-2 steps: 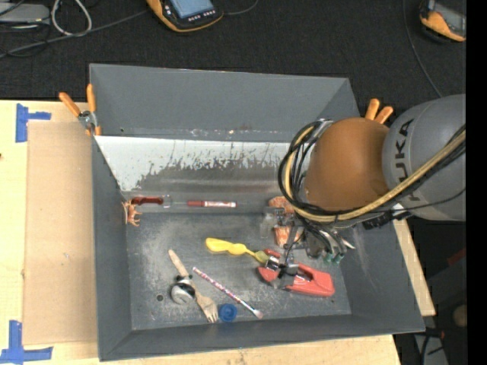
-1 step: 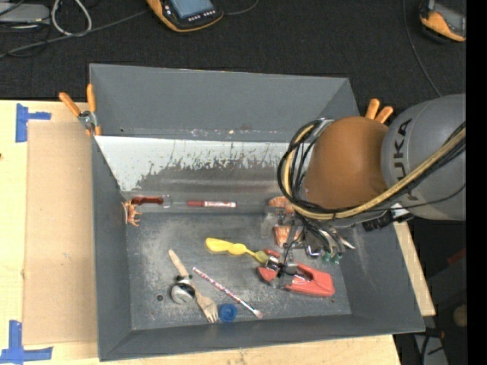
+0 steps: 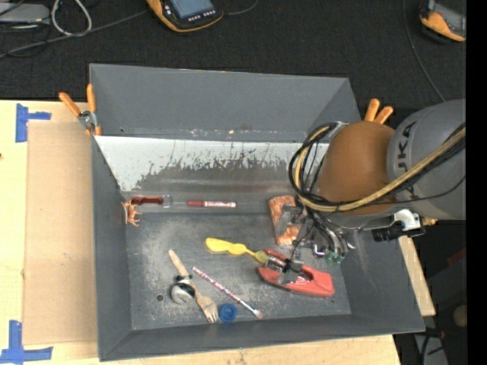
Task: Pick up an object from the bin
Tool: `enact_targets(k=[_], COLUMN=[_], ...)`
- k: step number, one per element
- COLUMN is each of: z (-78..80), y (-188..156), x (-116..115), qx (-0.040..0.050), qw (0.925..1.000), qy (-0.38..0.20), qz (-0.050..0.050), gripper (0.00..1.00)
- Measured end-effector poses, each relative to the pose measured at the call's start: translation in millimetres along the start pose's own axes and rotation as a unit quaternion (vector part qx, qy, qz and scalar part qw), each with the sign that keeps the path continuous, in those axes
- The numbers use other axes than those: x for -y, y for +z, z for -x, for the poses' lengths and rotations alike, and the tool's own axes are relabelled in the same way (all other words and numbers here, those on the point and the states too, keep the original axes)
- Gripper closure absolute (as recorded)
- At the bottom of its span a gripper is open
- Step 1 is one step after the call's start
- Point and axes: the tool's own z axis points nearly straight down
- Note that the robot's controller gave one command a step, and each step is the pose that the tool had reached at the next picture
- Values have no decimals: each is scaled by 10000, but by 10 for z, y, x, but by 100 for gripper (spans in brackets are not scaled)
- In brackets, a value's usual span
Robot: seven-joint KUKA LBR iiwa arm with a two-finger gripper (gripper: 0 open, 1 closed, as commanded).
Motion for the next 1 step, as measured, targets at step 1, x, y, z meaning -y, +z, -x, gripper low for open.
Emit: enact_targets(k=[1], z=[88], y=[262], x=[111], qx=[-5], qw=[9899], qy=[-1415], qz=[4], gripper=[0])
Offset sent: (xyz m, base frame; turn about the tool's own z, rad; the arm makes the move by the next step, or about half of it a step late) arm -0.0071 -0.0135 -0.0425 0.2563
